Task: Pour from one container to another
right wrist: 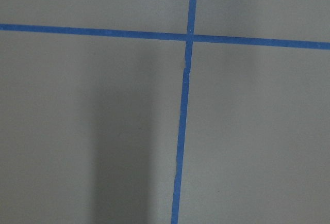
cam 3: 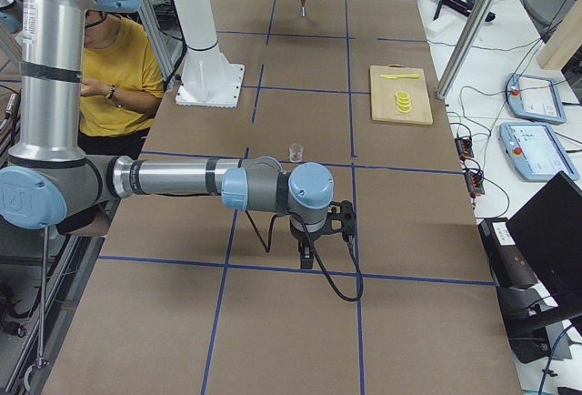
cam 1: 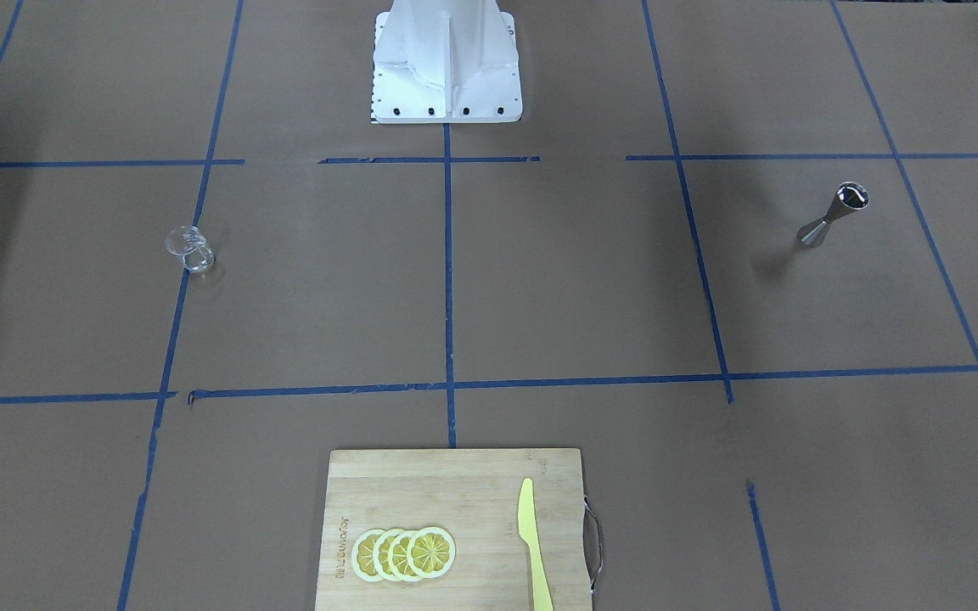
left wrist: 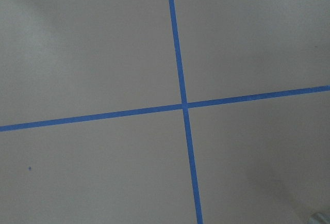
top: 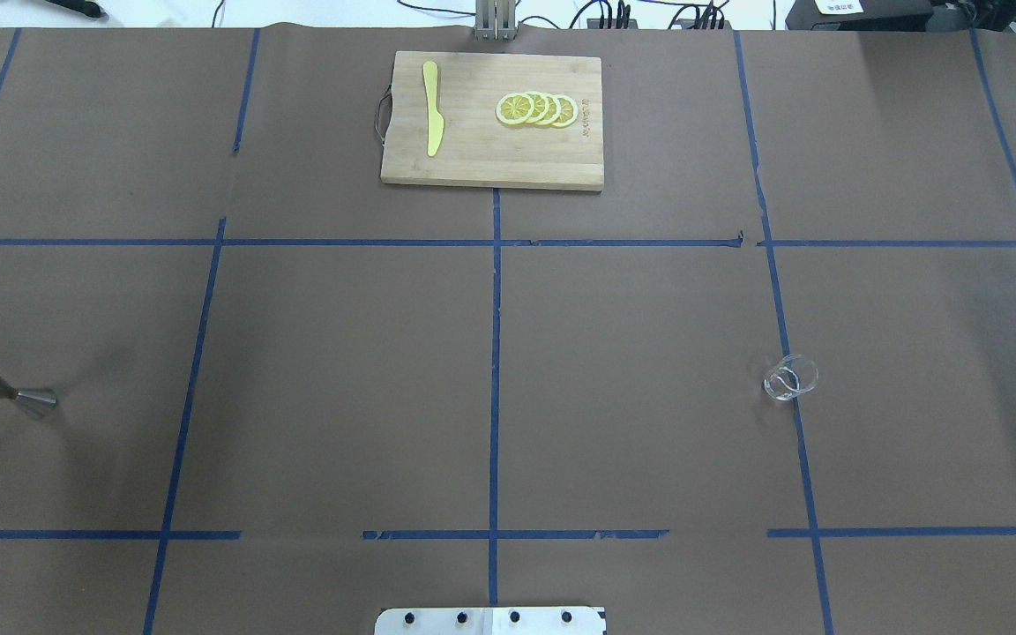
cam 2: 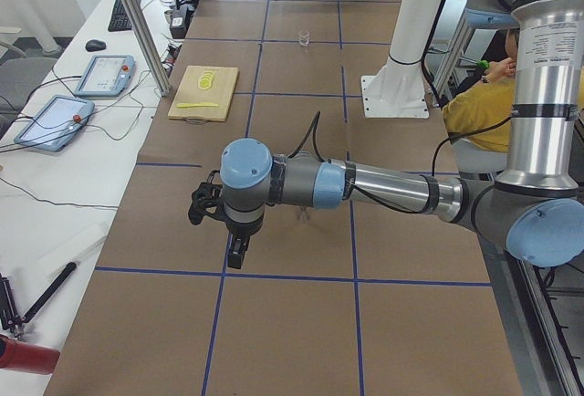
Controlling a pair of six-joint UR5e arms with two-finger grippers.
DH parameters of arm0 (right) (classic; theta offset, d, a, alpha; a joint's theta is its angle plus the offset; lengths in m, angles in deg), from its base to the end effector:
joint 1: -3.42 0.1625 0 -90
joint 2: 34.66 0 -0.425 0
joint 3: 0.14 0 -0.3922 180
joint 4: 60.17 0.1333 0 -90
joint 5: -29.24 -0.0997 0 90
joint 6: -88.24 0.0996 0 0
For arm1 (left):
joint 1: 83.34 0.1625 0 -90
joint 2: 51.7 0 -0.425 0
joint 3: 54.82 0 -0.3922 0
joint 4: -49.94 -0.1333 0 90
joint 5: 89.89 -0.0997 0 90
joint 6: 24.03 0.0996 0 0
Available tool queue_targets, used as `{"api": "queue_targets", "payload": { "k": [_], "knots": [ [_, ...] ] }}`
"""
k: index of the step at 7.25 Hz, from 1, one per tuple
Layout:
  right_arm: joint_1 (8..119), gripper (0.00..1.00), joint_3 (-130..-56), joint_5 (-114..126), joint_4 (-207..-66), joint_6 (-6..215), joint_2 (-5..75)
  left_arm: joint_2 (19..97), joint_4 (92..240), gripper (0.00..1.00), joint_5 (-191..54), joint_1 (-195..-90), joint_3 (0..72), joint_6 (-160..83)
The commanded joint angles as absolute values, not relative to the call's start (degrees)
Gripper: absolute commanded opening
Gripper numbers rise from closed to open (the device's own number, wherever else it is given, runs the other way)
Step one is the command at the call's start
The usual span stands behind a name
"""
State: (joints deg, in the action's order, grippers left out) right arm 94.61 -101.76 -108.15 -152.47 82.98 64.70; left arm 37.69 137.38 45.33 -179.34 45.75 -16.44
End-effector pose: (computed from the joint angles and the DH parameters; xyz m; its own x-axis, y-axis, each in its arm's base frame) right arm 0.0688 -0.4211 0.6339 0.6759 -0.0771 0.7329 0.0414 0.9969 0.0668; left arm -0.1134 -0.4804 0.5764 0.7176 0.1474 -0.6807 0.0090 0.9753 0.2206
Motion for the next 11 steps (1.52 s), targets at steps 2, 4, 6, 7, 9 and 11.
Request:
{"api": "queue_targets", "payload": {
  "k": [2,4,6,7,9,11],
  "knots": [
    [93.78,1.00,-101.57,-107.52,-141.99,83.06,69.58,37.86,138.26,1.00,45.11,-179.23,45.03,-16.29],
    [90.88,1.00,-101.57,-107.25,-141.82,83.06,68.62,37.69,138.00,1.00,44.49,-175.92,43.63,-15.94],
    [90.96,1.00,-101.75,-107.43,-141.73,83.23,67.56,37.60,137.74,1.00,44.06,-174.05,39.49,-16.29],
    [90.87,1.00,-101.75,-108.04,-141.73,83.32,67.47,37.33,137.30,1.00,44.05,-173.96,39.40,-16.38],
    [90.35,1.00,-101.75,-107.69,-141.73,83.58,67.47,37.59,129.96,1.00,44.05,-173.96,42.63,-16.38],
    [89.30,1.00,-102.01,-107.25,-141.64,83.59,67.47,37.42,129.56,1.00,44.05,-173.96,42.04,-16.03]
  ]
}}
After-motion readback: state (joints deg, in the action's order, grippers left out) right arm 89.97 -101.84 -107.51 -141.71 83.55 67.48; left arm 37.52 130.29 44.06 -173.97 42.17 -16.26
